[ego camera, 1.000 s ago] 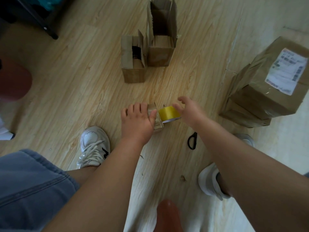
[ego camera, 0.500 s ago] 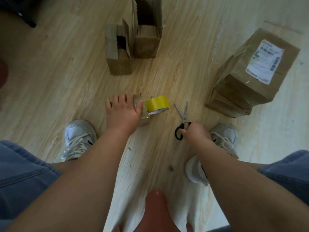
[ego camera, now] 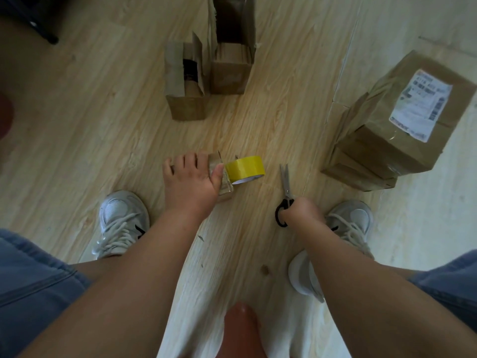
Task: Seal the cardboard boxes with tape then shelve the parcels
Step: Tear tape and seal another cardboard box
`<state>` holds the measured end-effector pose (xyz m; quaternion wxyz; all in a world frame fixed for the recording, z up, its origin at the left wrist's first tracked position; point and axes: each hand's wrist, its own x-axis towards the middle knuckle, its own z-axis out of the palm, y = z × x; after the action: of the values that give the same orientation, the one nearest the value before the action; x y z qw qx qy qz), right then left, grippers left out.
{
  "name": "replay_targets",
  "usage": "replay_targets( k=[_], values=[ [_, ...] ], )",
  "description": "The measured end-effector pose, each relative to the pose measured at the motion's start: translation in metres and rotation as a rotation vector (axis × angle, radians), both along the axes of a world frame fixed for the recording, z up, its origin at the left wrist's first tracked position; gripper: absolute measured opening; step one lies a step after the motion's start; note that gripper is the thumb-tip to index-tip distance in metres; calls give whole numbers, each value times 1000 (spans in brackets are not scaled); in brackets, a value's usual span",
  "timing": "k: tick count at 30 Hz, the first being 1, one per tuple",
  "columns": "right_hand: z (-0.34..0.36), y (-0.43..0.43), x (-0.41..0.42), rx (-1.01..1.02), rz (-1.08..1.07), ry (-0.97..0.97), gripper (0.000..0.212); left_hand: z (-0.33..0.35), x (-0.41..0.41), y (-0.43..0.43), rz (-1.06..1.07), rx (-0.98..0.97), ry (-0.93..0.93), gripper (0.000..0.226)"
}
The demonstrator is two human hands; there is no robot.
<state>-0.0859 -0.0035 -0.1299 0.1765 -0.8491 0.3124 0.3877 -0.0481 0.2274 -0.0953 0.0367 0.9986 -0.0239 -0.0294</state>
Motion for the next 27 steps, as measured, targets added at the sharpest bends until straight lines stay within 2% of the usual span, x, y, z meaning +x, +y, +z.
replay_targets(
  k=[5,7,11,14,15,17,20,24,27],
  values=[
    [18,5,14,349,-394,12,17,9,2,-1,10,-55,135,65],
    [26,1,18,461,-447,-22,20,13,6,1,39,-114,230,60],
    [49,-6,20,726,-362,-95,36,24,7,3,101,-241,316,59],
    [68,-5,17,800,-121,28,69,34,-2,5,51,-233,241,63],
    [72,-5,16,814,-70,73,73,36,-4,5,34,-215,214,62],
    [76,-5,13,875,-32,139,71,40,-10,2,21,-196,198,60],
    [79,-5,9,929,25,252,72,40,-13,0,35,-245,271,63],
    [83,-4,4,895,103,362,71,33,-15,11,67,-300,356,66],
    [83,2,2,874,144,352,71,30,-17,20,82,-332,386,67]
  ],
)
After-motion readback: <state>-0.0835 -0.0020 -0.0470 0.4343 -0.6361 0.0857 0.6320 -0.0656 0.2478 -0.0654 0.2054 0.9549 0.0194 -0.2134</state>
